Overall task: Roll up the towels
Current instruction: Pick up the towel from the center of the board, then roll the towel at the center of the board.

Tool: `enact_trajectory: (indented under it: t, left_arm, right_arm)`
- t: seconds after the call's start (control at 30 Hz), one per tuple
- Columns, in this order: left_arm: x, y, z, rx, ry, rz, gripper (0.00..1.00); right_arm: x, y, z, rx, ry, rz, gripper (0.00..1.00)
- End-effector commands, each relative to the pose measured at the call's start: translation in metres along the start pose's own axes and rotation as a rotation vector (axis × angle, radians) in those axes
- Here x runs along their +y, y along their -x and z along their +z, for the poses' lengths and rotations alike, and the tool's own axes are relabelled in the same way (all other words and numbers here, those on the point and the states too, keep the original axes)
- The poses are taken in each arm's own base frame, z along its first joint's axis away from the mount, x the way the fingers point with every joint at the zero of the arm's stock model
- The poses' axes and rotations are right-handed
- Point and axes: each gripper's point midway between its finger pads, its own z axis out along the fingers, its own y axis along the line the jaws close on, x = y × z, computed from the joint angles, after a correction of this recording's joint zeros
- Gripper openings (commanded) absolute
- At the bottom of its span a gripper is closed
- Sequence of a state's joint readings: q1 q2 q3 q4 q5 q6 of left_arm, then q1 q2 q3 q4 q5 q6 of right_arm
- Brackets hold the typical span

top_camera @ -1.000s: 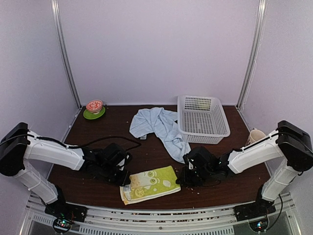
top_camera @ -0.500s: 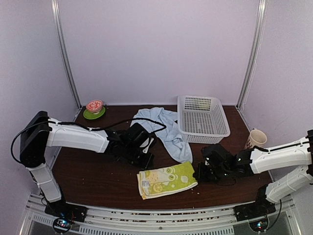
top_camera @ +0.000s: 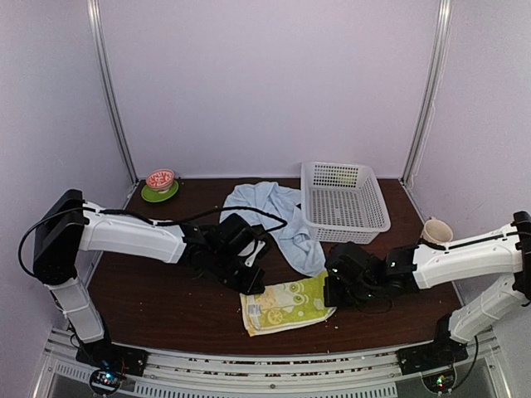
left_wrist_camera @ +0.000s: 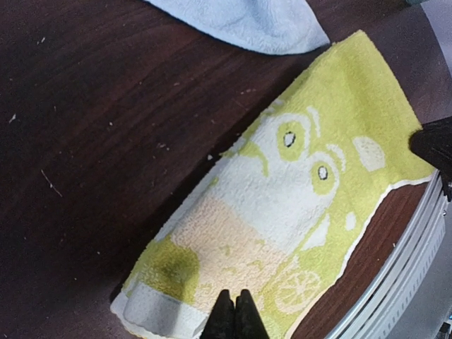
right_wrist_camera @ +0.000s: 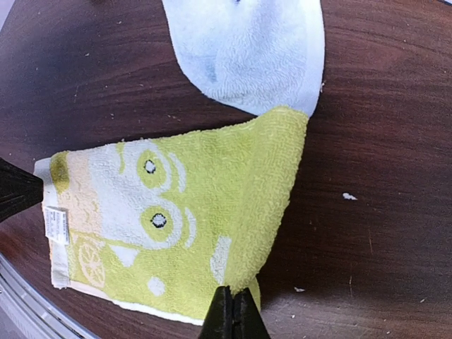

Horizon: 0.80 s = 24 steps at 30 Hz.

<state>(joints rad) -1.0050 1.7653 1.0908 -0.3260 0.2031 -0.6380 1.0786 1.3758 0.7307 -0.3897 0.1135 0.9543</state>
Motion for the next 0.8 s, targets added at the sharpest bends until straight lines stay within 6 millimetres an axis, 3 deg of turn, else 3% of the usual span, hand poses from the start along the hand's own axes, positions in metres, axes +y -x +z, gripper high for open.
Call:
enact_trajectory:
  t: [0.0,0.27,0.47,0.77]
  left_arm:
    - [-0.006,0.002,-0.001,-0.021,-0.035,-0.007,0.00]
    - [0.000,-0.012,0.010,0.013,-0.033,-0.020,0.00]
    - [0.004,-0.023,0.016,0.028,-0.035,-0.039,0.00]
    - [0.005,-0.030,0.019,0.029,-0.046,-0.054,0.00]
  right_arm:
    - [0.003,0.008,-0.006,-0.032,-0.022,-0.043,0.00]
    - [0.017,0.002,-0.004,-0.016,0.022,-0.099,0.00]
    - [0.039,0.001,-0.005,-0.004,0.093,-0.144,0.00]
    - [0.053,-0.012,0.009,0.055,0.133,-0.172,0.00]
